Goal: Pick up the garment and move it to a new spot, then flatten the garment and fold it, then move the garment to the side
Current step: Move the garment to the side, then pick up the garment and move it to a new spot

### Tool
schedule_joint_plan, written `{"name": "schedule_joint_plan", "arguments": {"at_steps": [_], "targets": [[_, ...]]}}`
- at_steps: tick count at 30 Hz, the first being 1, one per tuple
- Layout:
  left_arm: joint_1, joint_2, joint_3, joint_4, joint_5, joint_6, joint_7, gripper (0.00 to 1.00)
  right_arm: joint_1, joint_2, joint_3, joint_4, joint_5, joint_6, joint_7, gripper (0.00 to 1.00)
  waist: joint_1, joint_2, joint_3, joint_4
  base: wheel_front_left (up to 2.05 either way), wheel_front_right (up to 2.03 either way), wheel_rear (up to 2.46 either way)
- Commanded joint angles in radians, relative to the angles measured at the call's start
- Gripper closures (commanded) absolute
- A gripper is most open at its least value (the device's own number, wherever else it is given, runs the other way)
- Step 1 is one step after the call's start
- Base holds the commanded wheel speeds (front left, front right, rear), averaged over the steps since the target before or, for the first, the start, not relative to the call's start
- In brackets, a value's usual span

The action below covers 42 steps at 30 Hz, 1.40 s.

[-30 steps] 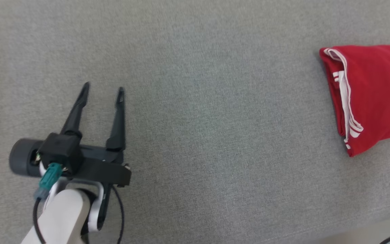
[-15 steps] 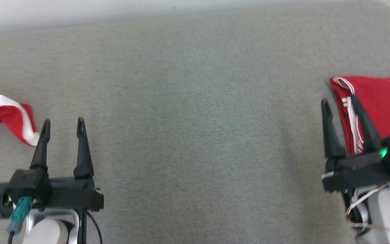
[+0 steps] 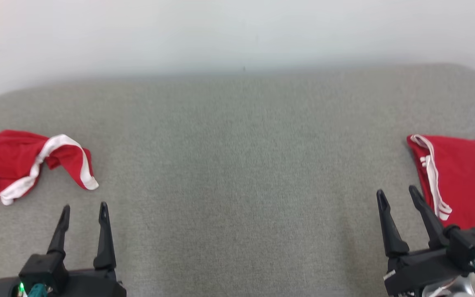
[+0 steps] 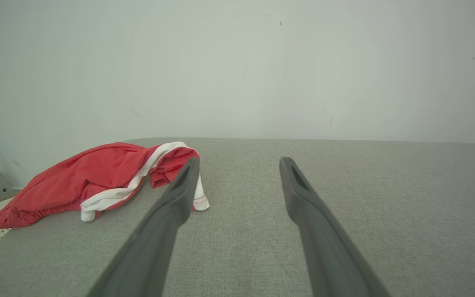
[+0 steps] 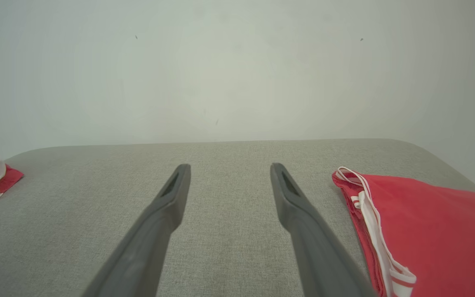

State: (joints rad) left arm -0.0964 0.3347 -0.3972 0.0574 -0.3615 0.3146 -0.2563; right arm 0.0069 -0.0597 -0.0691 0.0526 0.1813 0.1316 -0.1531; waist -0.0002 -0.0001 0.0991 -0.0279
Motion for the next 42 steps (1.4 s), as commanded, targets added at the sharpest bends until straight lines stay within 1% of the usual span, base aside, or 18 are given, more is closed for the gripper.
{"name": "schedule_joint_plan", "arguments": {"at_steps": [1, 10, 16, 31, 36, 39, 42], "targets": [[0.021, 0.010, 0.000, 0.006, -0.015, -0.004, -0.003, 0.00, 0.022, 0.003, -0.007, -0.011, -0.010, -0.002, 0.010, 0.00, 0.0002, 0.0001, -0.067, 0.015, 0.00, 0.00, 0.00], [0.054, 0.017, -0.004, 0.027, -0.033, -0.013, 0.004, 0.00, 0.089, 0.007, -0.018, -0.063, -0.029, -0.002, 0.052, 0.00, 0.0002, 0.0001, -0.107, 0.011, 0.00, 0.00, 0.00], [0.071, 0.009, 0.003, 0.052, -0.060, -0.019, 0.008, 0.00, 0.125, 0.008, -0.034, -0.088, -0.031, -0.002, 0.064, 0.00, 0.0002, 0.0001, -0.122, 0.009, 0.00, 0.00, 0.00], [0.048, -0.001, 0.006, 0.060, -0.070, -0.033, -0.002, 0.00, 0.139, 0.009, -0.048, -0.108, -0.005, -0.002, 0.073, 0.00, 0.0002, 0.0001, -0.124, 0.011, 0.00, 0.00, 0.00], [0.037, -0.004, 0.011, 0.064, -0.069, -0.041, -0.005, 0.00, 0.146, 0.008, -0.055, -0.116, 0.001, -0.002, 0.074, 0.00, 0.0002, 0.0001, -0.123, 0.042, 0.00, 0.00, 0.00], [0.028, -0.006, 0.017, 0.067, -0.066, -0.043, -0.006, 0.00, 0.144, 0.008, -0.048, -0.122, 0.003, -0.002, 0.073, 0.00, 0.0002, 0.0001, -0.122, 0.079, 0.00, 0.00, 0.00], [0.022, -0.013, 0.022, 0.069, -0.062, -0.044, -0.008, 0.00, 0.142, 0.008, -0.043, -0.123, 0.006, -0.002, 0.073, 0.00, 0.0002, 0.0001, -0.121, 0.135, 0.00, 0.00, 0.00]]}}
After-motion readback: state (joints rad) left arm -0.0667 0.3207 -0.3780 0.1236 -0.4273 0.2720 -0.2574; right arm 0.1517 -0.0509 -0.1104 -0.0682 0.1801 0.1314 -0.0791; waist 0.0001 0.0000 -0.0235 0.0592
